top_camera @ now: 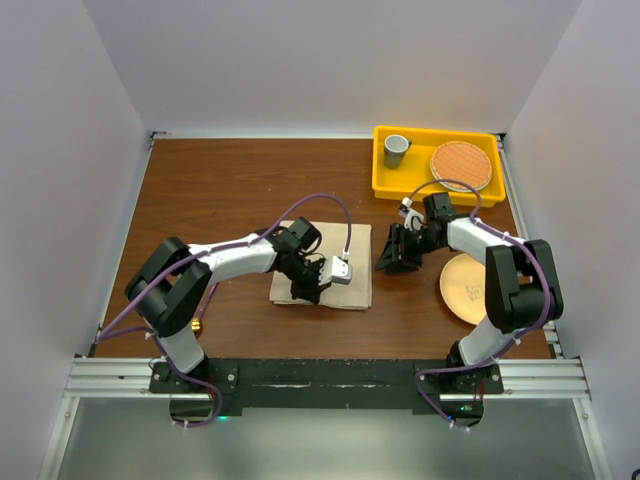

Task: Fold the napkin into a case and place the utensils inside
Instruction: Fold the rectangle-folded napkin at the center of the board.

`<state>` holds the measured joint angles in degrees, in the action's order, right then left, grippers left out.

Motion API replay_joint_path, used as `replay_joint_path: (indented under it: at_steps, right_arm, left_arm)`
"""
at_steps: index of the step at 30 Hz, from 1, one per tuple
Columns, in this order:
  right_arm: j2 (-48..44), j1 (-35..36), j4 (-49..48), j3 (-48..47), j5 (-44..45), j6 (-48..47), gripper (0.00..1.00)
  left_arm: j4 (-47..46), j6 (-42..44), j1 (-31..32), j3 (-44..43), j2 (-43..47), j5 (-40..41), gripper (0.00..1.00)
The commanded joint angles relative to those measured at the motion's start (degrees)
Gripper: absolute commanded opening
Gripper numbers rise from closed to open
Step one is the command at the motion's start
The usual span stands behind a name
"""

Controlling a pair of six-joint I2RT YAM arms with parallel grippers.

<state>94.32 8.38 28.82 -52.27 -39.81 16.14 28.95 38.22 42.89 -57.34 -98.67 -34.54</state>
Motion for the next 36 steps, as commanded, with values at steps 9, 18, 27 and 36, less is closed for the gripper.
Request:
replay_joint_path:
  at_steps: [9,18,27,36]
  right_arm:
    - [0.77,2.16,-1.31,-1.43,-0.44,1.26,0.56]
    - [1.65,3.3,-1.75,-1.34,-0.18,1.35,0.56]
    - [3.94,4.1,-3.15,-0.64,0.26,1.7,0.56]
    - [7.18,4.97,-4.3,-0.81,-0.09,1.61,0.51]
  left_arm:
    - [-2.84,-2.8,0.17,-3.13,4.1,-1.4,0.0]
    - [-4.6,-2.71,0.17,-1.9,2.79,-1.14,0.0]
    - [-6.1,-3.5,0.17,-0.76,1.82,-1.4,0.0]
    - [-6.36,-3.68,0.17,-0.58,1.55,-1.14,0.02]
